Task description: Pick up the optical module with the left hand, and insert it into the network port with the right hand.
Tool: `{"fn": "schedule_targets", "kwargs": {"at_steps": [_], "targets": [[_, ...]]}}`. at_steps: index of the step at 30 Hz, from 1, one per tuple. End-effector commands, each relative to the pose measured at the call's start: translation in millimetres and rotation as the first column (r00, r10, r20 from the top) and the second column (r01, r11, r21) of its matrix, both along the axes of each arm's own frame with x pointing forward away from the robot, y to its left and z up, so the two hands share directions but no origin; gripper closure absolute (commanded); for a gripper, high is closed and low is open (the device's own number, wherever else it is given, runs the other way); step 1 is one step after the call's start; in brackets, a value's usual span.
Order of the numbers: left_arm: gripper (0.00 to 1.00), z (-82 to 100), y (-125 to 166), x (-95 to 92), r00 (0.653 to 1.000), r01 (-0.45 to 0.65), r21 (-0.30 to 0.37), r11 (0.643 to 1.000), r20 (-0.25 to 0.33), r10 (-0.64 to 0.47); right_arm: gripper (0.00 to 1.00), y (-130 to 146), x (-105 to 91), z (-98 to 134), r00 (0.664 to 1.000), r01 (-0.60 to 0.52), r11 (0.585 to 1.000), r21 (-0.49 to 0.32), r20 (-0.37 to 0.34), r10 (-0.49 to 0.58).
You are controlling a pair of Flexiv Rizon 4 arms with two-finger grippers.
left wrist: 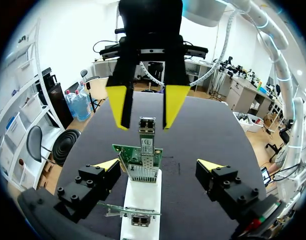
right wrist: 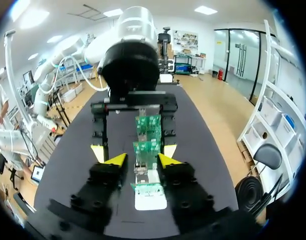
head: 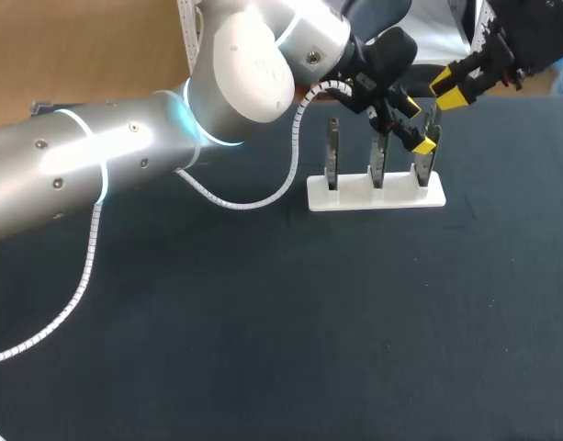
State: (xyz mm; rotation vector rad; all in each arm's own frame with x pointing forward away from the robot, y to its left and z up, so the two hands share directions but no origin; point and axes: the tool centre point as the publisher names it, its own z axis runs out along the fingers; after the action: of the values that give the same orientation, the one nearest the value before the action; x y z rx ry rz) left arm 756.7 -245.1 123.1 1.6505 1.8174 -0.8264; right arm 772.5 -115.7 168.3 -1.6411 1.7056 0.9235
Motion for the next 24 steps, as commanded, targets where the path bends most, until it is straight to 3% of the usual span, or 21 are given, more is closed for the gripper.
{"fn": "schedule_targets", "kwargs": {"at_steps": [1,6,13,14,15,24], "targets": [[0.0,0.3,-1.0,1.4,1.0,0.001,0.004,1.0,-0.003,-0.001,0.0,-5.8,-3.0,5.1,1.0,0.006,1.0,0.022,0.009,-0.006],[0.0,0.3,-1.0,1.4,1.0,0.001,0.004,1.0,-0.003,-0.001,0.0,-8.8,-1.0,15.1,1.0,0.011,0.996,0.084,0.013,-0.012],[0.0,0.3,-1.0,1.4,1.0,0.001,0.004,1.0,-0.003,-0.001,0.0,-5.3,0.4,18.8,1.0,-0.006,0.998,0.065,0.027,0.004],[0.0,0.3,-1.0,1.4,1.0,0.001,0.004,1.0,-0.003,-0.001,0.56,-4.8,0.5,18.8,0.999,-0.005,0.998,0.068,0.036,0.002],[0.0,0.3,-1.0,1.4,1.0,0.001,0.004,1.0,-0.003,-0.001,1.0,-4.2,0.6,19.7,0.999,-0.001,0.996,0.087,0.047,-0.003],[0.0,0.3,-1.0,1.4,1.0,0.001,0.004,1.0,-0.003,-0.001,1.0,-1.8,4.7,20.2,0.999,-0.005,0.997,0.073,0.049,0.001]]}}
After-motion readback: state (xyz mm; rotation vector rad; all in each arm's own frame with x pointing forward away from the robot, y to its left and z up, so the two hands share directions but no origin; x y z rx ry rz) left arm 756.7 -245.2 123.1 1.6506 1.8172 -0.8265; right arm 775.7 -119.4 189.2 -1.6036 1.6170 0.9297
